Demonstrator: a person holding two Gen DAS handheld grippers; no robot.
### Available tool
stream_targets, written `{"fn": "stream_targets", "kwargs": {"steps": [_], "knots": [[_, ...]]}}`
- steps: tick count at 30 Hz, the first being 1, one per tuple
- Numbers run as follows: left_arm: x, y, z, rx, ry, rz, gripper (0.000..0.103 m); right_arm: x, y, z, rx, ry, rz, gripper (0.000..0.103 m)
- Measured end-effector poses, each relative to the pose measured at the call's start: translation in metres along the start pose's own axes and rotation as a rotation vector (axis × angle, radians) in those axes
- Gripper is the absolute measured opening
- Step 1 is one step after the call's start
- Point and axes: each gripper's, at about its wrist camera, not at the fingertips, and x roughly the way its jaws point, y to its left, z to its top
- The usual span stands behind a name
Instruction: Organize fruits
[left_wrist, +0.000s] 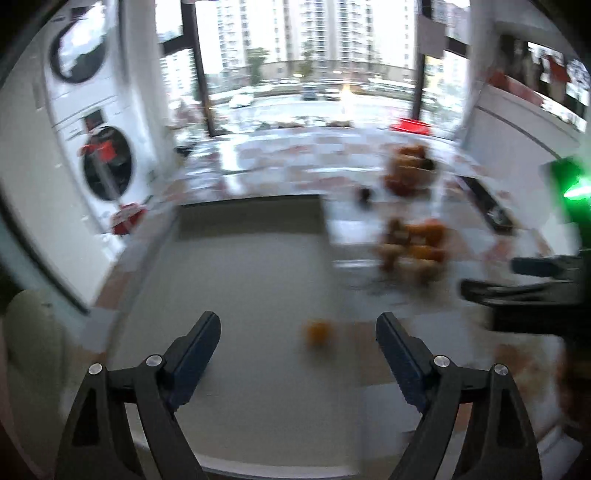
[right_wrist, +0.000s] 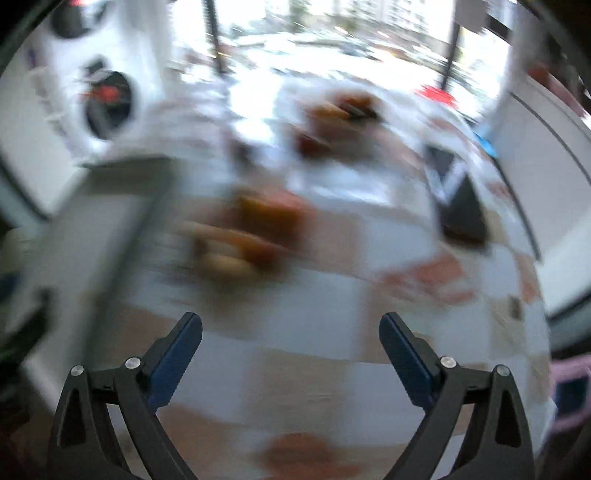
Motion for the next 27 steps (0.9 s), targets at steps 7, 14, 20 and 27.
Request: {"fn": "stream_targets", "kwargs": {"steps": [7, 14, 20, 27], "knots": [[0.035, -0.073, -0.011, 0.098, 0.038, -0.049, 0.087, 0.034, -0.044, -0.005, 0.087, -0.102, -0.057, 0.103], [0.067, -0.087, -0.010, 0.072, 0.081, 0.012, 0.087, 0.046, -0.035, 0.015, 0.084, -0.109, -0.055, 0.103], [0.070, -0.089, -0.010, 0.053, 0.075, -0.007, 0.087, 0.047, -0.035, 0.016, 0.085, -0.109, -0.055, 0.103], [0.075, -0.090, -0.008, 0.040, 0.081, -0.001, 0.089, 0.047, -0.036, 0.016, 0.085, -0.110, -0.054, 0.103]]}}
